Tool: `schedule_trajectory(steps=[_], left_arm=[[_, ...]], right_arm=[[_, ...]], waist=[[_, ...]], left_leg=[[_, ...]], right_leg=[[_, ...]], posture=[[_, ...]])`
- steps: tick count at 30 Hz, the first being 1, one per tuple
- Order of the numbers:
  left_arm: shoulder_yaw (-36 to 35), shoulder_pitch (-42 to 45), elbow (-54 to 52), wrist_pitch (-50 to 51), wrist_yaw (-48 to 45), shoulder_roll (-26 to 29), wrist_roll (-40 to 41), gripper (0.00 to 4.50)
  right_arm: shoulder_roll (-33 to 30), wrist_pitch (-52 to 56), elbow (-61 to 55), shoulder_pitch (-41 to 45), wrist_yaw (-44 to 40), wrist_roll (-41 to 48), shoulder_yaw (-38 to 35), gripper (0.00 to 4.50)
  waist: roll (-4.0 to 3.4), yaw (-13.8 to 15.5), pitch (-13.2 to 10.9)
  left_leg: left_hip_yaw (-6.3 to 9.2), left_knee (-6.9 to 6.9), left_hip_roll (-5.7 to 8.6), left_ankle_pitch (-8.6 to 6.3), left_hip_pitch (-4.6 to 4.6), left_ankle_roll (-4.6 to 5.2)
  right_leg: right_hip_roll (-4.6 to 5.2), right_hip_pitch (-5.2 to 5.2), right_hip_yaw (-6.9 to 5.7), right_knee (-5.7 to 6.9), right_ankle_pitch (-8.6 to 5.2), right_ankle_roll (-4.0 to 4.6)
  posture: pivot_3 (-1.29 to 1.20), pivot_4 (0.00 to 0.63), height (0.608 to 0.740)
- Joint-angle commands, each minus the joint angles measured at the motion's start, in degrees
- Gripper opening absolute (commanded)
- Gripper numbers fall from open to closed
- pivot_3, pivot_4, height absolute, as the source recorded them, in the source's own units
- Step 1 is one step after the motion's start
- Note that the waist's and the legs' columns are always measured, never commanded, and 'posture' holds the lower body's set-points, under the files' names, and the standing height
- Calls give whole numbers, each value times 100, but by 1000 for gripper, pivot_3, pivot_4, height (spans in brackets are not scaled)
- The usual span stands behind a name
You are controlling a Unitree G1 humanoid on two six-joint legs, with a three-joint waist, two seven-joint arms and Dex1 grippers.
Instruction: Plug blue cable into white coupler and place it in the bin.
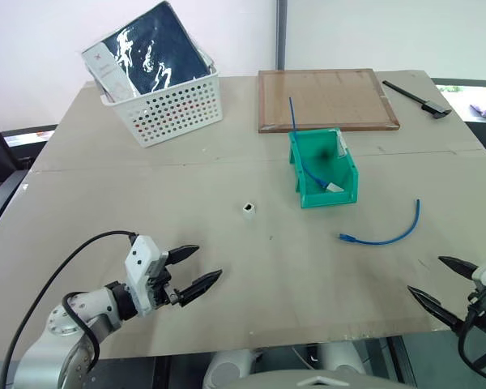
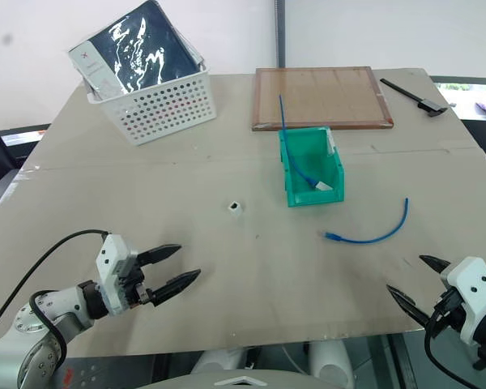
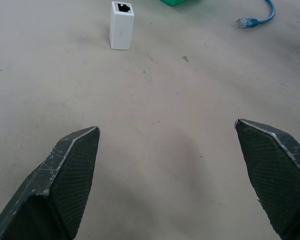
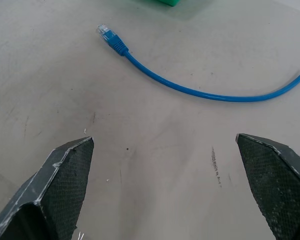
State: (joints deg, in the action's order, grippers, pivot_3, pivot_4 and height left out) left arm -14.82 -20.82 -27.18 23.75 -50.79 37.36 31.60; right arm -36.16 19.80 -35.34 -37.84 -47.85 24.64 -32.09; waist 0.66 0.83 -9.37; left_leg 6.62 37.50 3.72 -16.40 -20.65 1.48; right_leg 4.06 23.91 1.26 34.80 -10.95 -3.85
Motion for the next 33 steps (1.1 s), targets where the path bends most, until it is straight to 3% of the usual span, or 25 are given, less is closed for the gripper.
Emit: schedule_trajectory(steps=[1, 10, 15, 17, 20, 31, 33], left_arm=[[-37, 287, -79, 74, 45, 34, 204, 4432], [240, 1159, -682, 528, -233, 292, 827, 4432], [511, 1216, -915, 303, -686, 591, 694, 4432], [544, 1210, -957, 247, -751, 645, 650, 4500], [552, 1191, -1022, 245, -722, 675, 665, 4500], [566, 1165, -1171, 283, -541, 685, 679, 4500], [597, 1200, -1129, 254, -548, 686, 649, 4500]], right_arm=[[-118, 149, -281, 105, 162, -22, -96, 4500], [-848, 1244, -791, 886, 409, 85, 377, 4500], [-1600, 1990, -428, 2054, 193, 346, 1207, 4500], [-1713, 2133, -160, 2694, 210, 277, 1698, 3936], [-1807, 2308, 150, 3428, 139, 139, 2420, 2701], [-1690, 2264, 1184, 4845, -25, -622, 4077, 2701], [-1584, 2237, 1396, 5011, -66, -704, 4264, 2168]], waist=[[-1, 1, -1], [2, -11, -1], [5, -4, -3], [7, -17, -7], [9, -3, -9], [10, -4, -12], [10, -6, -12]], left_leg=[[0, 0, 0, 0, 0, 0], [-2, 6, 1, 3, 3, -3], [-14, 6, 3, 3, 3, -1], [-12, 6, 1, 3, 3, 0], [-11, 6, 1, 3, 2, 0], [-6, 6, 5, 4, -8, -3], [-5, 6, 5, 4, -8, -3]], right_leg=[[0, 0, 0, 0, 0, 0], [-4, 0, -5, 7, 3, 2], [-3, -1, 2, 2, 5, 5], [-6, -1, -1, 3, 5, 7], [-6, 0, -3, 2, 8, 12], [-3, 2, -10, -10, 32, 11], [-3, 3, -11, -9, 32, 11]], posture=[[0, 150, 740], [0, 150, 740], [0, 150, 740], [0, 150, 740], [0, 150, 740], [0, 150, 740], [0, 150, 740]])
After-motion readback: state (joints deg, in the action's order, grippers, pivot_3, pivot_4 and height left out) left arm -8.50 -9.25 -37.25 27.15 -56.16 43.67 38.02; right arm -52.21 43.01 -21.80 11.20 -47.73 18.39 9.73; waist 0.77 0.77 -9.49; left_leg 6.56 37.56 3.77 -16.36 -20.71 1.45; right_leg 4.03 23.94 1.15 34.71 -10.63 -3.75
